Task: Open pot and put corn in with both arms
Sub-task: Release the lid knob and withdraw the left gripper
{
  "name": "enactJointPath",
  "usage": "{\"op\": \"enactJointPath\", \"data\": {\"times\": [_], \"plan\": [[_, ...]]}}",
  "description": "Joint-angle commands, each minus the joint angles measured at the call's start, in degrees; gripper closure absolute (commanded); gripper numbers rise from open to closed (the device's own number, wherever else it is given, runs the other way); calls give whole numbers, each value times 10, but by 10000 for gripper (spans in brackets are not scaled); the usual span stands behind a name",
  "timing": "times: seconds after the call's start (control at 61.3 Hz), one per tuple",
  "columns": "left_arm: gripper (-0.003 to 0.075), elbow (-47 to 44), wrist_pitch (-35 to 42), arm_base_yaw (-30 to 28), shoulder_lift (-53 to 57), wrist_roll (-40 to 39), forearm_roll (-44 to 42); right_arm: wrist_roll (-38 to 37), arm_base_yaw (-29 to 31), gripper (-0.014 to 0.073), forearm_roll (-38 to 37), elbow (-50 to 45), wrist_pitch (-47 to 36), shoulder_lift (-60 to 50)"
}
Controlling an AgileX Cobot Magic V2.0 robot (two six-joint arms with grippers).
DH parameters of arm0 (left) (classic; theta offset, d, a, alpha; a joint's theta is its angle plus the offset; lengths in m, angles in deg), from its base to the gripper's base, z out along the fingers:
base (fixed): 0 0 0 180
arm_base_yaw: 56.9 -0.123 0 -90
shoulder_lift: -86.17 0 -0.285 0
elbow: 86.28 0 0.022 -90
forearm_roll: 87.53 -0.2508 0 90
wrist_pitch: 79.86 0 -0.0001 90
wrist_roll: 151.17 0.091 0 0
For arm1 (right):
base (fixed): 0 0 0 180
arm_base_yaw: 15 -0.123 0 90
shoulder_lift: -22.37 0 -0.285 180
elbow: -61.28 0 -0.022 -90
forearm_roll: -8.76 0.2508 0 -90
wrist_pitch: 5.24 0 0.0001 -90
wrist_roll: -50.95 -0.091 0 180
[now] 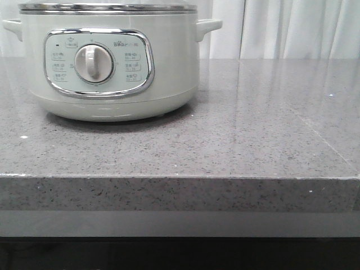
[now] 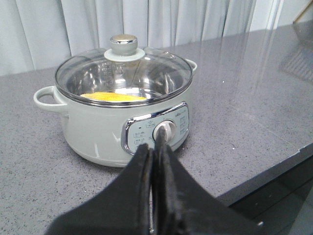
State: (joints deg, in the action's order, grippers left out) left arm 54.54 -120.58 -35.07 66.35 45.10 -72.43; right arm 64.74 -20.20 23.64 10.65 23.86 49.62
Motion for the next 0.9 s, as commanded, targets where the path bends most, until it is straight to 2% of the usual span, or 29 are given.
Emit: {"op": "enactJointPath", "data": {"times": [0.0,0.212,0.669,0.881], "plan": [[738,-14,49,-1,47,-2,13,4,5,662,7,14,-48,3],[738,-47,49,-1,117,-2,13,4,5,662,7,14,-48,3],[738,-56,47,-1,117,-2,13,4,5,662,7,14,-47,3],[738,-56,54,-1,118,-4,-13,4,5,662,7,14,-47,3]]}}
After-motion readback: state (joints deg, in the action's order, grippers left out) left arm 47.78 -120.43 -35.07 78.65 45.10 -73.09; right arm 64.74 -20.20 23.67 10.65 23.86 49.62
